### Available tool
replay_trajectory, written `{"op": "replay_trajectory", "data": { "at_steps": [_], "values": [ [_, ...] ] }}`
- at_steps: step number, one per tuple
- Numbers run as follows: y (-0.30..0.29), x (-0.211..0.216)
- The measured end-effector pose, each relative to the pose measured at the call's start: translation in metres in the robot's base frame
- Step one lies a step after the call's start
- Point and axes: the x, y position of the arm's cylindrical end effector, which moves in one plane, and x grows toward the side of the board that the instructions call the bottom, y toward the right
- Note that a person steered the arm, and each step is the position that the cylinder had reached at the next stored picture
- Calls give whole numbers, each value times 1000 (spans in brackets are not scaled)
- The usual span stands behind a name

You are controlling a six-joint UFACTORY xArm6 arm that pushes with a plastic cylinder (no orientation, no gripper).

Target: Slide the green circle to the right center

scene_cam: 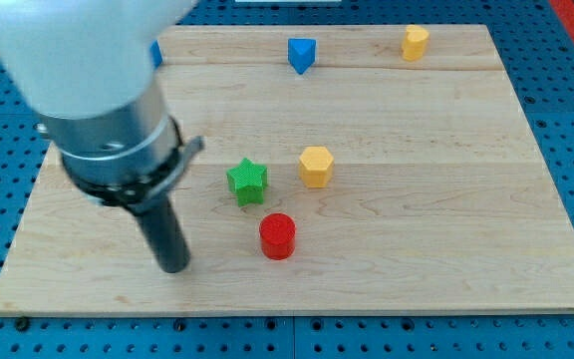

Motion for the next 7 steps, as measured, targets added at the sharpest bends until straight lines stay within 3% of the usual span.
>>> {"op": "replay_trajectory", "data": {
  "at_steps": [3, 6, 7],
  "values": [
    [18, 0],
    [14, -55],
    [-62, -72]
  ]
}}
